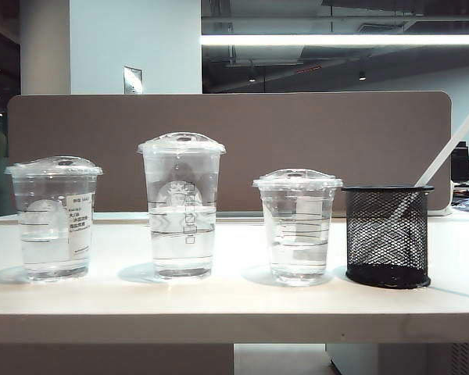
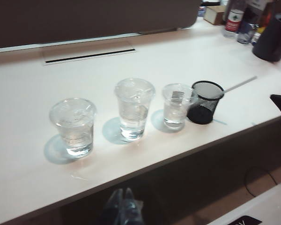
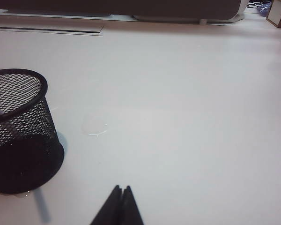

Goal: Pick up the straw and insert it into the small coffee cup.

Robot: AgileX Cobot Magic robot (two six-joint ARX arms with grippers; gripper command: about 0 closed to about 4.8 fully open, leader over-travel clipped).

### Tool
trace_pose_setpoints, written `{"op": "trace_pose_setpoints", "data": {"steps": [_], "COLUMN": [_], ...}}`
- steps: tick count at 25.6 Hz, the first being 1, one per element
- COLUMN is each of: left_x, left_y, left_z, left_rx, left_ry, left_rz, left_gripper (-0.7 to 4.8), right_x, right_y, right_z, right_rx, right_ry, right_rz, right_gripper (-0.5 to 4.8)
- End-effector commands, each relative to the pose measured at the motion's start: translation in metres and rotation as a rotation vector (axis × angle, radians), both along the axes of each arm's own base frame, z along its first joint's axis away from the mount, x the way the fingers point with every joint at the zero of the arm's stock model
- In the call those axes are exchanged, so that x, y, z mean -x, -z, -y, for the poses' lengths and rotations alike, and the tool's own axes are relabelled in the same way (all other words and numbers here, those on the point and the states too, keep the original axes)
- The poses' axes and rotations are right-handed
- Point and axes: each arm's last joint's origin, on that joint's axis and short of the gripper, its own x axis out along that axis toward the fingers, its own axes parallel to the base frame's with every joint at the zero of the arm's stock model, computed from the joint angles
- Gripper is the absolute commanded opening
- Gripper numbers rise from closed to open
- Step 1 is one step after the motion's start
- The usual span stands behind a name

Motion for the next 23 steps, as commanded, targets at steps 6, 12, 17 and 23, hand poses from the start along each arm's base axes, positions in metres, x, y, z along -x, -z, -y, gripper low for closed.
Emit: {"op": "trace_pose_setpoints", "data": {"steps": [6,12,17,23], "left_x": [0.002,0.0,0.0,0.0], "left_y": [0.0,0.001,0.001,0.001], "left_z": [-0.008,-0.011,-0.011,-0.011], "left_rx": [-0.027,-0.079,-0.092,-0.096], "left_ry": [0.083,0.001,0.002,-0.01], "left_rz": [0.011,0.021,0.027,0.026], "left_gripper": [-0.04,-0.04,-0.04,-0.04], "right_x": [0.0,0.033,0.068,0.046], "right_y": [-0.005,-0.106,-0.199,-0.292], "right_z": [0.0,0.001,0.003,0.009], "right_rx": [-0.177,-0.214,0.114,0.347], "right_ry": [0.022,0.045,0.103,0.315], "right_rz": [0.029,0.286,0.438,0.414], "right_gripper": [-0.08,-0.09,-0.09,-0.08]}}
